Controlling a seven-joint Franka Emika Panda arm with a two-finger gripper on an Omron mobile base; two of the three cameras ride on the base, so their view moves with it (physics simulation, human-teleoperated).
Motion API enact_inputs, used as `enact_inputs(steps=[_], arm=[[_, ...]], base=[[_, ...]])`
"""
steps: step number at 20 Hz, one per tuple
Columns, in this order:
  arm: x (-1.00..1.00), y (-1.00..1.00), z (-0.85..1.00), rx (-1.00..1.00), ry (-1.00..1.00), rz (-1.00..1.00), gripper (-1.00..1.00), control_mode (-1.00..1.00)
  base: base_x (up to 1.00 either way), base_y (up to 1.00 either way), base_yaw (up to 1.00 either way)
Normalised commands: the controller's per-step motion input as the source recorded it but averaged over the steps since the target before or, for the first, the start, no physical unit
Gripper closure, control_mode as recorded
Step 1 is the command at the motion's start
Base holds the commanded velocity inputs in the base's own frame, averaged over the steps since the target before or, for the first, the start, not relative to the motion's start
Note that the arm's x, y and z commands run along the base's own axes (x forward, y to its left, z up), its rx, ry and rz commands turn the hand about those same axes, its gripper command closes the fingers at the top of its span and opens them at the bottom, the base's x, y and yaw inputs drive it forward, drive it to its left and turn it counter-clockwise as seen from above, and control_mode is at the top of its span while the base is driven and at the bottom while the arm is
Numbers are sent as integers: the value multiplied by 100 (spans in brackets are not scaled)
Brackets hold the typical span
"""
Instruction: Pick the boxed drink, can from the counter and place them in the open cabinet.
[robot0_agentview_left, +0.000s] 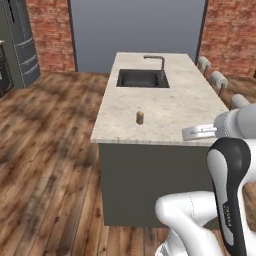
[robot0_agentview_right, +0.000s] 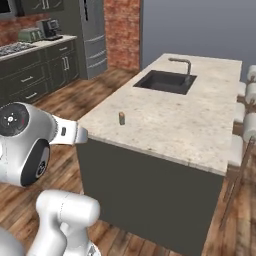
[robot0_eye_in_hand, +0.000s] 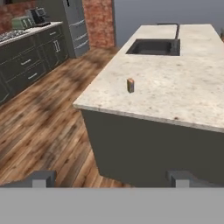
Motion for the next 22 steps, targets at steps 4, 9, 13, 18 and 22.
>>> enact_inputs(steps=[4, 9, 13, 18, 22], arm=[[0, 0, 0, 0, 0, 0, -100, 100], [0, 0, 0, 0, 0, 0, -100, 100], [0, 0, 0, 0, 0, 0, -100, 100], [0, 0, 0, 0, 0, 0, -100, 100], [0, 0, 0, 0, 0, 0, -100, 100]], base=[[8, -19, -33], [0, -3, -35], [0, -1, -33], [0, 0, -3], [2, 54, 0]])
